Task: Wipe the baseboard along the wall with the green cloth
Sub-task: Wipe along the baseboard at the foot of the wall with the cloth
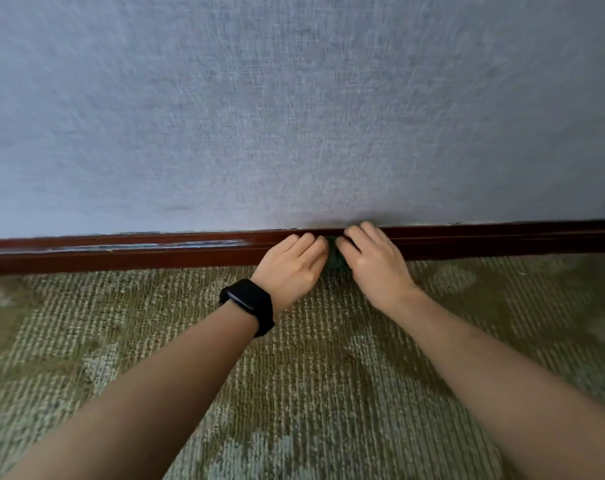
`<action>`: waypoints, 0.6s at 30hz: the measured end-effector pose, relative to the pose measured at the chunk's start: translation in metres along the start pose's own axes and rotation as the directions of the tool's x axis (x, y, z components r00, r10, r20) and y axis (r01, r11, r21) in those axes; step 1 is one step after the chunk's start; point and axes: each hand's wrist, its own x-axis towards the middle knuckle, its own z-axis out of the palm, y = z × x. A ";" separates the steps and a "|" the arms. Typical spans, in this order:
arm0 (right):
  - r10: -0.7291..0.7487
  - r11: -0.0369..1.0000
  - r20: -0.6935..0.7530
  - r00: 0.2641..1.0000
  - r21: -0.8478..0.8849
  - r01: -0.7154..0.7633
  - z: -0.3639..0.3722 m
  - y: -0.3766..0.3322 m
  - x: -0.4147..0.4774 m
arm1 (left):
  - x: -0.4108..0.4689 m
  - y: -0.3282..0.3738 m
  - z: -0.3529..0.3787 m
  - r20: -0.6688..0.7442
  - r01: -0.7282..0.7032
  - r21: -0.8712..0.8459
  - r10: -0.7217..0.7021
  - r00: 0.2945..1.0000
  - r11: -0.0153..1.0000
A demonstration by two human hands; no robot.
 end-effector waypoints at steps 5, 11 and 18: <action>-0.003 0.998 -0.001 1.000 0.068 0.003 0.009 -0.034 0.019 | -0.037 -0.028 -0.010 0.064 0.037 0.012 -0.038 0.997 0.999; -0.102 0.993 0.004 0.995 0.059 0.101 0.015 -0.053 0.033 | -0.062 -0.047 -0.011 0.027 0.039 0.045 -0.040 0.999 0.998; 0.017 1.000 0.041 0.999 -0.021 -0.016 0.008 -0.049 0.025 | -0.056 -0.032 -0.001 -0.010 0.053 0.004 -0.053 0.999 0.999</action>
